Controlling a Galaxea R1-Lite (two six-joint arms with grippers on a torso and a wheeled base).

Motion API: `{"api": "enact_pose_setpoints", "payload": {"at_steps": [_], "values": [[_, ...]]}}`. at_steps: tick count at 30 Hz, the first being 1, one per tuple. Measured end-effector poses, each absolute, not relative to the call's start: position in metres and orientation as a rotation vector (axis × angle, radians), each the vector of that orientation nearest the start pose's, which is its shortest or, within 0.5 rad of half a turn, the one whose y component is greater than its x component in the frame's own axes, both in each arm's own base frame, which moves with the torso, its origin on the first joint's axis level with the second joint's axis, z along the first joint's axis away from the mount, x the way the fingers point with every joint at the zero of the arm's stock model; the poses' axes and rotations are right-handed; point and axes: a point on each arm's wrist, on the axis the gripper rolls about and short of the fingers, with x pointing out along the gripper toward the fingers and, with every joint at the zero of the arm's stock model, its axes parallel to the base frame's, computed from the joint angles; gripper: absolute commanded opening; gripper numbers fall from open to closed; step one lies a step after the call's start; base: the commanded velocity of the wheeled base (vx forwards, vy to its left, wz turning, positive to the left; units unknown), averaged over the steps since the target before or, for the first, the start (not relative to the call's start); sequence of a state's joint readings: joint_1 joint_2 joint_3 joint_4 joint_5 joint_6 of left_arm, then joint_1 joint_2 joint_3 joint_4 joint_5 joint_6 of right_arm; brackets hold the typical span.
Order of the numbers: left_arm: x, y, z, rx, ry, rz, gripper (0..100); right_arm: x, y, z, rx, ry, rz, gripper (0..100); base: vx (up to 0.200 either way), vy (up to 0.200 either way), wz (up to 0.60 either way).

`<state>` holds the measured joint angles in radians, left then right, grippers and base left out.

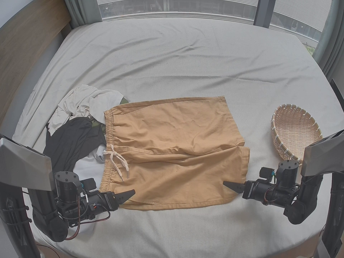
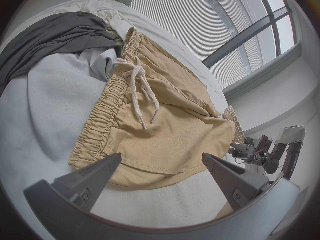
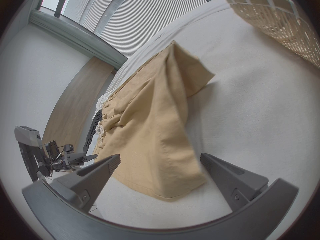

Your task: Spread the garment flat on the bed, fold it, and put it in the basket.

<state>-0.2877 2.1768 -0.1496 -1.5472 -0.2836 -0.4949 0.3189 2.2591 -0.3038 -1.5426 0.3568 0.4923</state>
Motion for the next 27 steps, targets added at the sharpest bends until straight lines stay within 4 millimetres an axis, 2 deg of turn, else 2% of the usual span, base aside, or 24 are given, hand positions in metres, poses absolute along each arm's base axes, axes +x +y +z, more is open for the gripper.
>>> {"api": "enact_pose_setpoints", "payload": {"at_steps": [8,17,27], "values": [[0.24,-0.075,0.01,-0.474,0.611,-0.42,100,0.255,0.099,0.0,0.482,0.628,0.556,100,0.0,0.0,0.0],[0.241,-0.075,0.01,-0.474,0.609,-0.418,100,0.227,0.089,0.016,0.533,0.678,0.581,100,0.0,0.0,0.0],[0.241,-0.074,0.01,-0.475,0.607,-0.417,100,0.224,0.078,0.016,0.55,0.686,0.537,100,0.0,0.0,0.0]]}}
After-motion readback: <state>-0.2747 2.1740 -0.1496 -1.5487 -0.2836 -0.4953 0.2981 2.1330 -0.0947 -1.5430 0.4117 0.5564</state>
